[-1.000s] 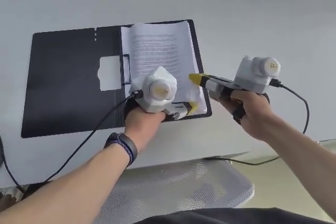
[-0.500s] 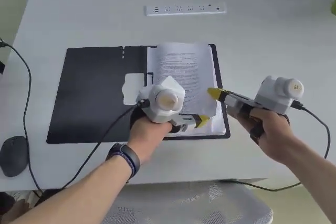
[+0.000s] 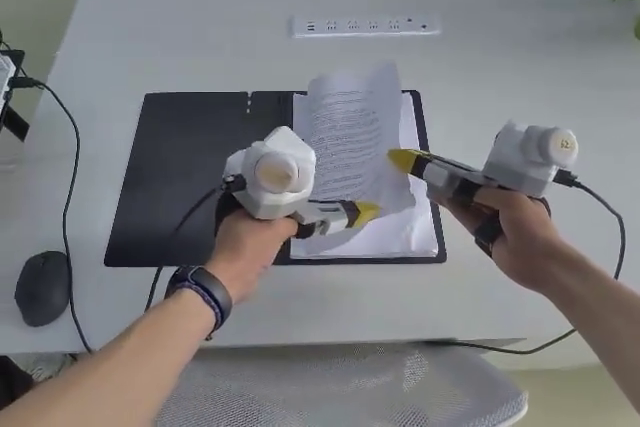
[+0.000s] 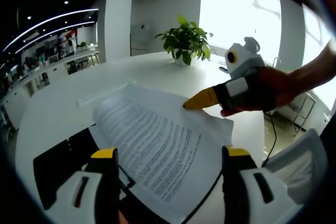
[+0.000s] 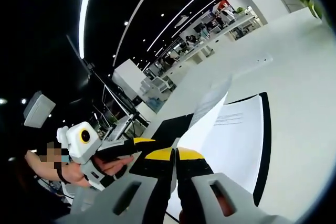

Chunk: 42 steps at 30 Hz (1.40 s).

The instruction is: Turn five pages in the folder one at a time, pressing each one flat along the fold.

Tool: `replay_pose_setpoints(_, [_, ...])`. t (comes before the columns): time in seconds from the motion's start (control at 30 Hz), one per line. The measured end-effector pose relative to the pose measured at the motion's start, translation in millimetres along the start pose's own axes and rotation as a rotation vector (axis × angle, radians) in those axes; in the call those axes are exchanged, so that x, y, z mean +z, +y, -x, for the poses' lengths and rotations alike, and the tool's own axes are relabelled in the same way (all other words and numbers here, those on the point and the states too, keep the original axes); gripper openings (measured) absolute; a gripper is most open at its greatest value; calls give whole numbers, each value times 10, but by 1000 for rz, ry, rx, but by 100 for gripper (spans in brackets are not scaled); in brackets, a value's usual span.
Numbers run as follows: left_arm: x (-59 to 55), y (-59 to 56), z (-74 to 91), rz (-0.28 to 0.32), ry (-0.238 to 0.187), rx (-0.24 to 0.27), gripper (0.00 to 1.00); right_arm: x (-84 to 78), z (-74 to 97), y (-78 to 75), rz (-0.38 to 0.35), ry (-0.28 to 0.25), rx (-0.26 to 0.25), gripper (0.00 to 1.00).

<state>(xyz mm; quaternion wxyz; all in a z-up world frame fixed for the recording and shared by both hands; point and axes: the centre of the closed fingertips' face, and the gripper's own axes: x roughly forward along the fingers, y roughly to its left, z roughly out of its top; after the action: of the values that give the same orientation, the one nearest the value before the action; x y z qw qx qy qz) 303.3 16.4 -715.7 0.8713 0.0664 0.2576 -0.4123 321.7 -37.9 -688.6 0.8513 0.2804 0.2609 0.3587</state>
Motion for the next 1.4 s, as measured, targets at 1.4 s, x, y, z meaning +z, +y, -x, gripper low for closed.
replay_pose_setpoints(1.4, [-251, 584, 1292, 91, -71, 175, 84, 57, -822, 992, 82, 25, 204, 0])
